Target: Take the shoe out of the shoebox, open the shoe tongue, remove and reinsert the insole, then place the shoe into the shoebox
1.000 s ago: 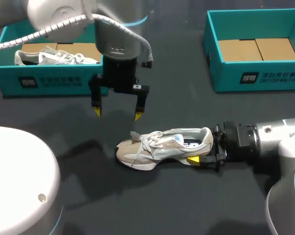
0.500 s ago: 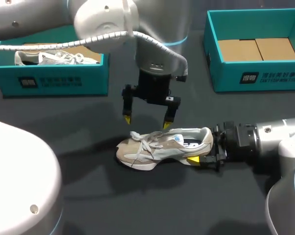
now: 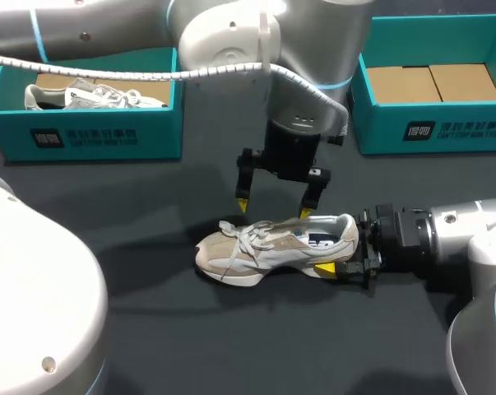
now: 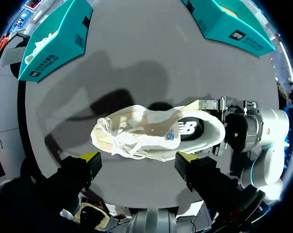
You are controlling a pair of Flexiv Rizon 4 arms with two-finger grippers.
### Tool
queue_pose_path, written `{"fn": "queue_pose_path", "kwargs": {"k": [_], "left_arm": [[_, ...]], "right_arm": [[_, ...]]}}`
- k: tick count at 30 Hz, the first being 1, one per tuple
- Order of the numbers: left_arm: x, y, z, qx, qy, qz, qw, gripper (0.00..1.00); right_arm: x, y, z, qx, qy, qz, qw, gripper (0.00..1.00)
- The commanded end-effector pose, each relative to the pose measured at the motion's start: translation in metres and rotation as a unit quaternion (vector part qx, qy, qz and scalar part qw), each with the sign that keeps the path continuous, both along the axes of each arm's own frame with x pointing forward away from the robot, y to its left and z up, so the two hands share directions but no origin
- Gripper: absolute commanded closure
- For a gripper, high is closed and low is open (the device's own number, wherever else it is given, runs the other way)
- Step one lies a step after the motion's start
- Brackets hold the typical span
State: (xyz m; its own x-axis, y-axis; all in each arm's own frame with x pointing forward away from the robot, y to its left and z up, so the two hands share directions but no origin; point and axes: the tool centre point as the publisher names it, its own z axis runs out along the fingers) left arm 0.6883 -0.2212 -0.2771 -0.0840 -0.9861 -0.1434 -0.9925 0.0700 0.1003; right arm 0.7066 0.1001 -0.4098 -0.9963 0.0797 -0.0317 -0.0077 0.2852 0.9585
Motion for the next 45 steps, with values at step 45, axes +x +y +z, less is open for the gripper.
{"fn": "queue_pose_path", "kwargs": {"k": [45], "left_arm": [[-0.001,-0.014,-0.07,0.152,0.033,0.04,0.987,0.22]], "right_arm": [[-0.001,0.001,0.0,-0.001,-0.001,-0.001,1.0,1.0]]}}
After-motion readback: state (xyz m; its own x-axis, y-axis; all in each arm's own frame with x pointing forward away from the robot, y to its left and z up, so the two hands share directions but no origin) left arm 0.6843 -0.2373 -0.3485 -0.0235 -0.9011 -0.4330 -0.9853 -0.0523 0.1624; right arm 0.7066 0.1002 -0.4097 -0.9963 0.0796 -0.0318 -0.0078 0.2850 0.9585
